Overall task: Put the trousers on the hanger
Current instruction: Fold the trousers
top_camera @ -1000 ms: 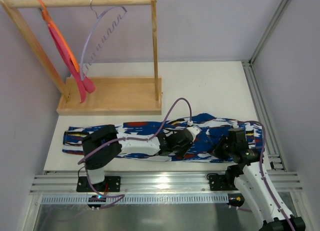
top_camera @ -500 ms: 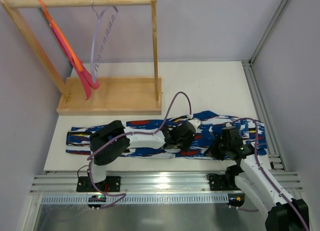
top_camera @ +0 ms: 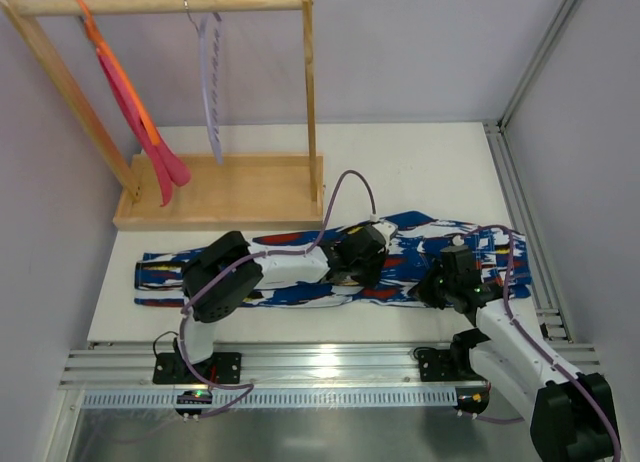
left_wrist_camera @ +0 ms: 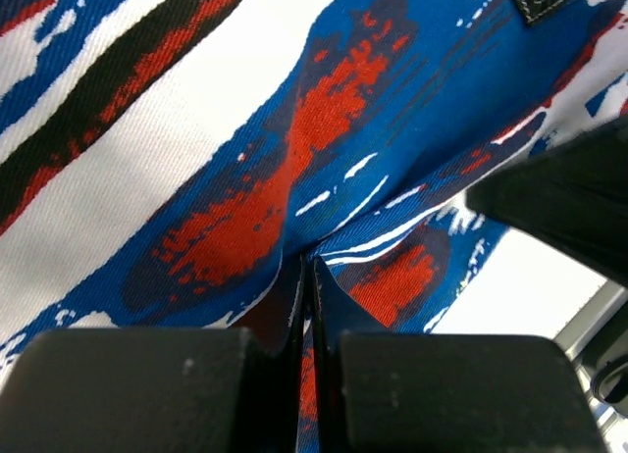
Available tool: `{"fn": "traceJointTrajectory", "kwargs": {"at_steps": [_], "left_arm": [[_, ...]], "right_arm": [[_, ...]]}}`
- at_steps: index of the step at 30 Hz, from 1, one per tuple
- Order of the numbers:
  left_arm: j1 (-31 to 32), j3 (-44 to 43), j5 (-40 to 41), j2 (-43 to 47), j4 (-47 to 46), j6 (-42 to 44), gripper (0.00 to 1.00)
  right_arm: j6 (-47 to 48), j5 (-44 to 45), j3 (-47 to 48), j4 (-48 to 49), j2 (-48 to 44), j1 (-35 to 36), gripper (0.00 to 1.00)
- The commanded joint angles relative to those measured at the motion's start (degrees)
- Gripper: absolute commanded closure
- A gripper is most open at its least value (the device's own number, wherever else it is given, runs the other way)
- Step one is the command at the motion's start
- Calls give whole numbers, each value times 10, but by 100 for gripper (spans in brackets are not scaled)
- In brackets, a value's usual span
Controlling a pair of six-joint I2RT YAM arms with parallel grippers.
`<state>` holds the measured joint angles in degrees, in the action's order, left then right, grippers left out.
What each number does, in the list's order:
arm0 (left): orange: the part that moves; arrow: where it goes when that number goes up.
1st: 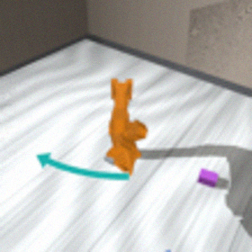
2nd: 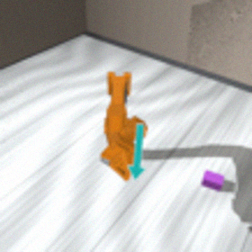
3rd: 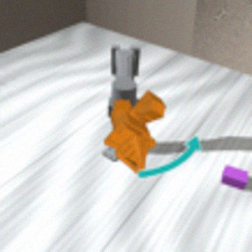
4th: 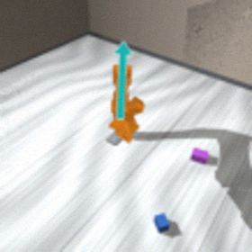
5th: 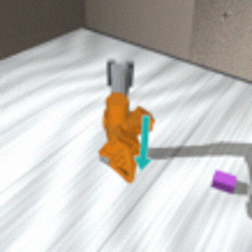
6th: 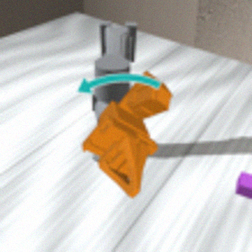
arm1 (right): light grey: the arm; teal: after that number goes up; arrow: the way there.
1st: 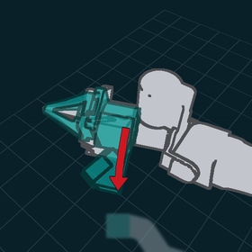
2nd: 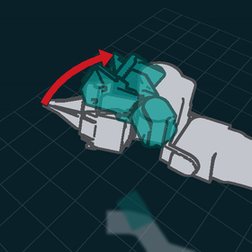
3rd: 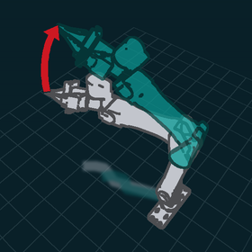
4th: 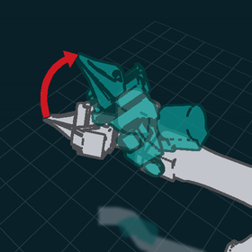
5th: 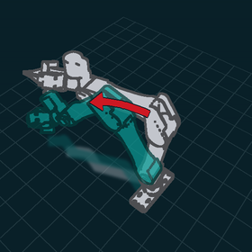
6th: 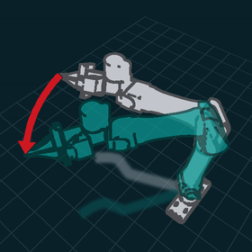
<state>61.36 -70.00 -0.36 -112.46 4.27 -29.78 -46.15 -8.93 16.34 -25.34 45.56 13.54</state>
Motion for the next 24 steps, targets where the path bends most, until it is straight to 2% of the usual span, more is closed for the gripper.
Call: {"fn": "traceJointTrajectory", "kwargs": {"at_steps": [1,10,24], "left_arm": [[-3,-1,-3,46,-19,12,100],[29,27,20,102,14,28,100],[72,107,18,37,-104,-67,100]], "right_arm": [[-16,58,-6,49,21,3,96],[-32,120,-14,50,18,4,96],[-61,149,-29,63,12,3,96]]}}
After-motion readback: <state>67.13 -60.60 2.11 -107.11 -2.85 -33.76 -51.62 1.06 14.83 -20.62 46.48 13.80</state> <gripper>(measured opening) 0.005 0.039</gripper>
